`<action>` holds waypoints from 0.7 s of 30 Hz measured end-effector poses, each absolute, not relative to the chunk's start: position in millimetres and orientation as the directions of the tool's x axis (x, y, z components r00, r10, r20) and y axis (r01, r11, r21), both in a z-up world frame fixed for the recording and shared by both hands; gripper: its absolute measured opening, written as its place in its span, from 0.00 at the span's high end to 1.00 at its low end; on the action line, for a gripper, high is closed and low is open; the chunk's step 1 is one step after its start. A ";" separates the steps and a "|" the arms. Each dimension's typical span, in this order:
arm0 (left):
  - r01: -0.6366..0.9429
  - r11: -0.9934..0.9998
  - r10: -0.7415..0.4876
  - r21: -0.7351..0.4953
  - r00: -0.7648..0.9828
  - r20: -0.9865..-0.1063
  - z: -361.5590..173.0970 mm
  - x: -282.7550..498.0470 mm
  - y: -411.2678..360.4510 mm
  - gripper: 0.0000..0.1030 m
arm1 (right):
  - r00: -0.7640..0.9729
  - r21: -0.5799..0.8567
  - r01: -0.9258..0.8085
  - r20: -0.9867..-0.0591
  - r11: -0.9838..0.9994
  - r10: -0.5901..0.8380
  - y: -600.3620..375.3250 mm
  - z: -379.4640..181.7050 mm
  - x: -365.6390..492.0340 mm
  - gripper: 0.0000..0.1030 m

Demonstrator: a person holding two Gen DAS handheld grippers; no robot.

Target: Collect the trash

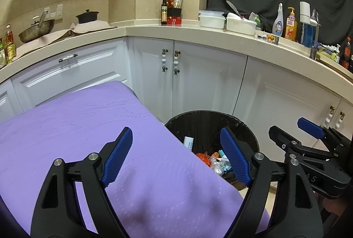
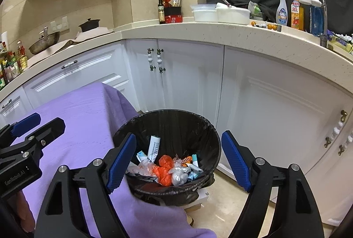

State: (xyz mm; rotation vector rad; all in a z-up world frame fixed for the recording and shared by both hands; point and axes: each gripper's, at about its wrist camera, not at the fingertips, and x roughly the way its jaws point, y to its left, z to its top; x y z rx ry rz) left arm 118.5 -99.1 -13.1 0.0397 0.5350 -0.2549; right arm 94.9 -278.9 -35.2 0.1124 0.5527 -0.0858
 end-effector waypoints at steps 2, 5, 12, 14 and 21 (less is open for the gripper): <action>0.247 0.969 -0.229 -0.031 0.833 -0.504 -9.8 110.9 -94.8 0.21 | 0.850 0.082 0.113 -0.524 0.990 -0.053 -277.2 -32.6 88.3 0.24; 0.242 0.970 -0.221 -0.024 0.837 -0.501 -5.8 102.9 -91.5 0.21 | 0.853 0.079 0.115 -0.518 0.990 -0.058 -276.6 -27.7 79.5 0.23; 0.236 0.972 -0.214 -0.018 0.844 -0.492 0.2 91.1 -88.6 0.21 | 0.862 0.072 0.114 -0.502 0.991 -0.063 -274.9 -18.4 69.9 0.22; 0.235 0.972 -0.213 -0.017 0.846 -0.488 1.6 89.4 -88.5 0.21 | 0.865 0.074 0.117 -0.498 0.990 -0.065 -275.8 -17.2 69.1 0.22; 0.229 0.973 -0.205 -0.013 0.844 -0.495 1.8 89.6 -87.5 0.17 | 0.865 0.073 0.127 -0.497 0.989 -0.075 -276.8 -17.7 67.3 0.21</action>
